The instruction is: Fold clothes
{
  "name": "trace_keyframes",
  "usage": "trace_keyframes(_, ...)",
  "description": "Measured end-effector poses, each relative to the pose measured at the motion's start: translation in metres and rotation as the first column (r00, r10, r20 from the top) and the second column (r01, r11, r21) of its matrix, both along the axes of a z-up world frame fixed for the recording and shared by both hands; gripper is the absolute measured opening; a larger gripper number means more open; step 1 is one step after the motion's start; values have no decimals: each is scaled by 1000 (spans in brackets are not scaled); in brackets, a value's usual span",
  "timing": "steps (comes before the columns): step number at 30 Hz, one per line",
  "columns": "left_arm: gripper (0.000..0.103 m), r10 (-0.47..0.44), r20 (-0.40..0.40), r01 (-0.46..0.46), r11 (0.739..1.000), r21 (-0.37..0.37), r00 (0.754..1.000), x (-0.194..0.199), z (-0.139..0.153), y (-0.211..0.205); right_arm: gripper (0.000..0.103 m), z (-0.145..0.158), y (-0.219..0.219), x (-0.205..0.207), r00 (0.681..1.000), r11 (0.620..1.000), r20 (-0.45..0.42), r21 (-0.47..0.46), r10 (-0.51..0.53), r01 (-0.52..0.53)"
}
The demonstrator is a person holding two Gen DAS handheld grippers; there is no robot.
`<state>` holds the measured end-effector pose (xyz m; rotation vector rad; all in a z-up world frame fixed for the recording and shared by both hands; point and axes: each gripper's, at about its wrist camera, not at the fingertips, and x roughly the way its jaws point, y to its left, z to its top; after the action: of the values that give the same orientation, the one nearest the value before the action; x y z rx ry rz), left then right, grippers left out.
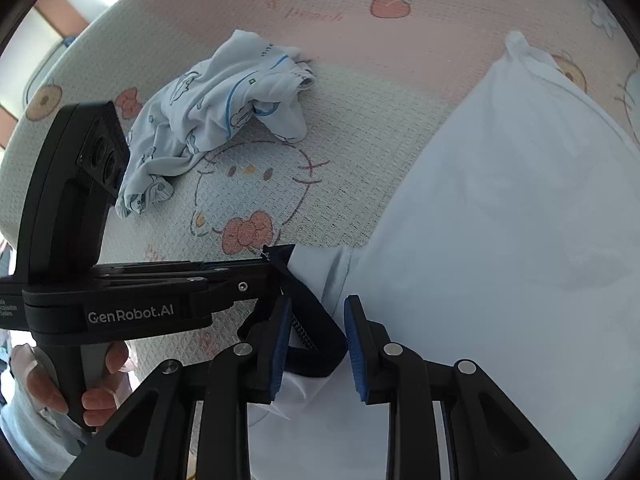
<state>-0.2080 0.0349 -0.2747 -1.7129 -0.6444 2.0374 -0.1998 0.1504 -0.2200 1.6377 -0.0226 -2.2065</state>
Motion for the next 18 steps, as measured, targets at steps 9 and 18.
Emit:
trace_keyframes(9,19,-172,-118,148,971,-188,978,1,10,35,26,-21,-4,2,999,1000,43,1,-17,17)
trace_keyframes(18,7,-165,-216,108,961,-253,962,-9,17,54,6,-12,3,4,993,992,16,-46,-120,120)
